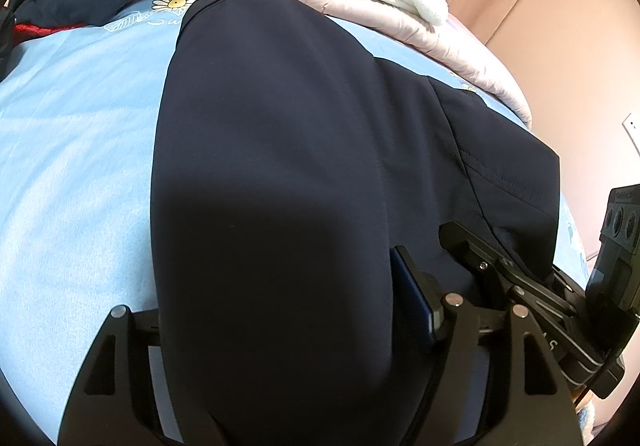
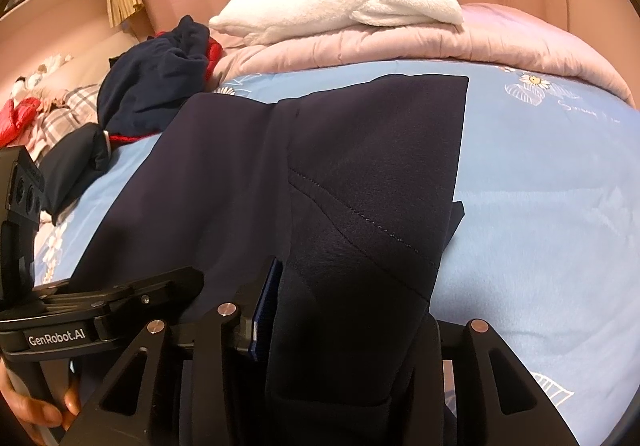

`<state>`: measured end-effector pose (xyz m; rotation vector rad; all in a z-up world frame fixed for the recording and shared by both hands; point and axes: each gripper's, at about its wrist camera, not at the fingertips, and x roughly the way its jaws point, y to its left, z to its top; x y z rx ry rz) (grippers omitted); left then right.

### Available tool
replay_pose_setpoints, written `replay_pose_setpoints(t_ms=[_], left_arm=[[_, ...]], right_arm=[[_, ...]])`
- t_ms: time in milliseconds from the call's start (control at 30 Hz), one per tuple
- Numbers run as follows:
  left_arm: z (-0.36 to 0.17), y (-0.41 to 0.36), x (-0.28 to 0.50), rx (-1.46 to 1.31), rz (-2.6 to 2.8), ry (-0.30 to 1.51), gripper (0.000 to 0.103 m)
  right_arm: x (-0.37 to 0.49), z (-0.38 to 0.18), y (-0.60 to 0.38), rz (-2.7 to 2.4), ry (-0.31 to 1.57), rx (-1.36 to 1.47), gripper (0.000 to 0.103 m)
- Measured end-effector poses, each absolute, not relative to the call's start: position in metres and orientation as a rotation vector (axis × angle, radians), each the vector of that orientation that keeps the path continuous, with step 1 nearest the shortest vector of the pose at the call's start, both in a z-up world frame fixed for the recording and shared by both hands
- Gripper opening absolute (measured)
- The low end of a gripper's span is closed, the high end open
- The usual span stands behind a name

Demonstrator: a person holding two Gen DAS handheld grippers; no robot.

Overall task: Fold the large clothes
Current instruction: 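Lower the folded bundle onto the sheet and open both tools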

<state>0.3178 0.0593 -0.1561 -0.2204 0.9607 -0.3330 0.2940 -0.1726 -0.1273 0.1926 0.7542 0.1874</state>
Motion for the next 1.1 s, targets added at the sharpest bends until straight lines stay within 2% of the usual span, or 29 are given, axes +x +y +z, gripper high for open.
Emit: replay_pose_setpoints(t_ms=[267, 800, 933, 1100], left_arm=[[-0.152, 0.064, 0.312, -0.222, -0.298, 0.953, 0.077], [-0.14, 0.095, 0.267, -0.251, -0.219, 0.94, 0.078], [-0.134, 0.097, 0.252, -0.222, -0.2, 0.927, 0.078], [-0.13, 0.101, 0.231, -0.15, -0.161, 0.923, 0.078]], right_arm=[[0.294, -0.128, -0.18, 0.18, 0.772, 0.236, 0.042], [0.281, -0.124, -0.195, 0.123, 0.805, 0.309, 0.043], [0.271, -0.119, -0.2, 0.083, 0.795, 0.289, 0.049], [0.257, -0.112, -0.201, 0.036, 0.767, 0.247, 0.049]])
